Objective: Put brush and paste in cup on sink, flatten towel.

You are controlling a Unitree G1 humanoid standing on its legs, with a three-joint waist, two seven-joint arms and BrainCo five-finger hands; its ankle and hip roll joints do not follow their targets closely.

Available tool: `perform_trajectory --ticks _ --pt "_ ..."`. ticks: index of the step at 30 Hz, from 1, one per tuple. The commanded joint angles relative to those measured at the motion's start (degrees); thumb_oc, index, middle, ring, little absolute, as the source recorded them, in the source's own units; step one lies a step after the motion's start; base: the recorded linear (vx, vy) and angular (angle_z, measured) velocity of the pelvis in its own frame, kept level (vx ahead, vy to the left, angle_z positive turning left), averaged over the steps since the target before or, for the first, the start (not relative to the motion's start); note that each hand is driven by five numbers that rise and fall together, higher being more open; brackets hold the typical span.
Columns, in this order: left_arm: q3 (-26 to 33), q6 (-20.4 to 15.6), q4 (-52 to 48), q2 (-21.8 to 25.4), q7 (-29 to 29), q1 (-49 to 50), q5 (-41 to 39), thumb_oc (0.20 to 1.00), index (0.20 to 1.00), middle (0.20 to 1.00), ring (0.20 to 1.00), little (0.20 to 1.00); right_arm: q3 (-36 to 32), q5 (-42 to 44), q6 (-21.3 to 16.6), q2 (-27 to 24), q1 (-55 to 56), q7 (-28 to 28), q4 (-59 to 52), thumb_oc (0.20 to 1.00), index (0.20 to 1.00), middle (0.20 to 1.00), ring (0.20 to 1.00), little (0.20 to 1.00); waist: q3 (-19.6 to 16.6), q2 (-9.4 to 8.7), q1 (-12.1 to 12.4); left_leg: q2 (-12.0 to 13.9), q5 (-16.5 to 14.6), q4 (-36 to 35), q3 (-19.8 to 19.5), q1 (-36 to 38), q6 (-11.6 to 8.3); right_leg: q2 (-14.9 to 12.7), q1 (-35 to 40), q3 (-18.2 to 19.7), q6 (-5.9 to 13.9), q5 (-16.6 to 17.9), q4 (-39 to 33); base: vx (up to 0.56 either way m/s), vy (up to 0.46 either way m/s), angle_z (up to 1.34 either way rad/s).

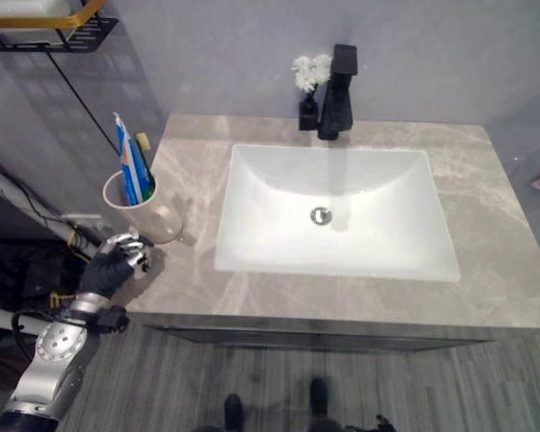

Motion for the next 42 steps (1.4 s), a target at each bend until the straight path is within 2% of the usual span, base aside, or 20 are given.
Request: perform_trajectory --ticks 1,14,27,32,42 --pt "-0.17 -3.2 3.56 0.19 3.33 -3.94 3.92 0.2 0.2 0.2 0.2 0.2 3.1 -1.46 -0.67 -0.02 -0.58 0.25 -0.54 1.0 1.0 1.0 1.0 1.0 1.24 -2.06 -1.1 -0.76 -2.13 2.08 -0.25 -0.78 0.51 -1.04 4.77 0.23 1.82 -3.49 0.5 0.0 0.0 0.0" --pt "-2.9 -3.55 10.34 -2.03 7.22 -11.24 6.85 0.2 0.2 0.2 0.2 0.2 3.63 -1.25 -0.93 0.35 -0.11 -0.15 0.05 1.0 1.0 1.0 1.0 1.0 0.88 -2.48 -2.48 -0.58 -2.21 1.34 0.83 0.09 0.5 -0.65 4.64 1.06 1.8 -3.61 0.5 0.01 -0.001 -0.05" --pt "-6.71 -3.33 17.28 -1.56 9.63 -19.23 8.18 0.2 0.2 0.2 0.2 0.2 5.51 -1.61 -1.1 0.43 -1.05 -0.34 -0.89 1.0 1.0 1.0 1.0 1.0 1.46 -2.84 -3.48 -0.44 -1.91 1.62 1.05 -1.31 0.43 -0.38 3.17 1.7 1.95 -3.0 0.5 0.0 -0.003 -0.04" --pt "-6.44 -2.97 14.52 -1.22 7.71 -16.86 7.18 0.2 0.2 0.2 0.2 0.2 5.1 -1.65 -0.83 0.51 -1.15 -0.26 -0.2 1.0 1.0 1.0 1.0 1.0 1.24 -2.77 -3.08 -0.46 -1.83 1.55 0.41 -1.49 0.41 -0.35 3.39 1.27 1.81 -3.21 0.5 0.0 0.0 0.0" --pt "-0.7 -2.37 9.57 0.47 5.26 -7.53 4.91 0.2 0.2 0.2 0.2 0.2 4.57 -2.4 -0.53 0.39 -1.43 0.29 0.28 1.0 1.0 1.0 1.0 1.0 0.66 -2.33 -1.67 -0.45 -1.88 1.19 0.15 -0.87 0.29 -0.42 3.87 0.85 1.67 -3.7 0.5 0.0 0.0 0.01"
